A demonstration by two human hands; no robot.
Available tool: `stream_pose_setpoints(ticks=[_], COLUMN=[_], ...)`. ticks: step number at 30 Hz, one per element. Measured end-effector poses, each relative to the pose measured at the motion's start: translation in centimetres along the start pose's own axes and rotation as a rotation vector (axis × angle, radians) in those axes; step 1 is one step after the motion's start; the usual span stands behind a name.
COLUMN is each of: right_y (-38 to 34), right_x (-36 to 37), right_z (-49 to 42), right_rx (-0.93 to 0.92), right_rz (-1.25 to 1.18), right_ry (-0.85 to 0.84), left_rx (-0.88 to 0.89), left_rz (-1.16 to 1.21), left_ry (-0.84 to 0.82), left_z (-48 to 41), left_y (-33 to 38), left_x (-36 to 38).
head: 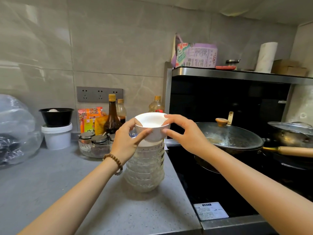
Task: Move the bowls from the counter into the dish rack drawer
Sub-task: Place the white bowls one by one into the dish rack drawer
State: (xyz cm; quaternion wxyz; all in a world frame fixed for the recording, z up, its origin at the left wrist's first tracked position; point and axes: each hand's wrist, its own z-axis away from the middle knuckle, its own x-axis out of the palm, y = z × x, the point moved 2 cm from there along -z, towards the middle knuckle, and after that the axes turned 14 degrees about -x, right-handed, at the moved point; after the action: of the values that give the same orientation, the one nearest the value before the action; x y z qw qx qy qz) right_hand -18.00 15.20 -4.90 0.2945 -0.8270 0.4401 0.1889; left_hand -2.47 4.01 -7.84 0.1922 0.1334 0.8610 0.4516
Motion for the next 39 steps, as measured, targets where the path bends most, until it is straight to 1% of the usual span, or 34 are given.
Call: stream_pose_setpoints(ticks=[4,6,9,12,16,18,20,23,25,29,34,39], right_y=[-1.9,-2.7,-3.9,-4.6,-4.6,-4.4,-3.8,-2.9,-2.2,0.1,4.1,8.6], right_x=[-3.3,-4.8,-7.0,-8.7,-10.1,-10.8,-11.7,-12.7,-13.0,-12.8,-10.5,-7.0], right_z=[2.0,3.9,7.5,11.3,16.5,19.4,22.2,26.7,29.8,35.5,40.8,43.6], right_rx=[-0.039,-0.005,0.038,0.101,0.202,0.274,0.356,0.494,0.593,0.808,1.053,1.235], right_rz=[0.017,0.027,0.014,-0.017,-0.052,-0.094,-0.164,-0.217,-0.259,-0.322,-0.420,-0.535], right_ry=[0.070,0.079,0.101,0.089,0.092,0.123,0.193,0.269,0.312,0.392,0.382,0.332], left_rx=[0.028,0.039,0.046,0.000,-0.129,-0.195,-0.239,-0.326,-0.377,-0.504,-0.566,-0.608], left_rz=[0.216,0.291,0.341,0.374,0.362,0.344,0.342,0.400,0.395,0.427,0.325,0.292], left_ry=[-0.077,-0.112,-0.199,-0.312,-0.402,-0.443,-0.511,-0.623,-0.689,-0.761,-0.818,-0.798], left_z=[1.9,3.1,4.8,6.7,9.9,11.7,13.5,16.7,19.0,22.6,25.3,26.8], left_y=[2.7,3.4,4.0,3.7,2.9,2.3,1.7,0.2,-1.0,-4.1,-9.0,-14.4], left_x=[2.9,4.8,7.8,11.1,15.8,18.3,20.9,24.7,26.9,30.2,32.7,34.5])
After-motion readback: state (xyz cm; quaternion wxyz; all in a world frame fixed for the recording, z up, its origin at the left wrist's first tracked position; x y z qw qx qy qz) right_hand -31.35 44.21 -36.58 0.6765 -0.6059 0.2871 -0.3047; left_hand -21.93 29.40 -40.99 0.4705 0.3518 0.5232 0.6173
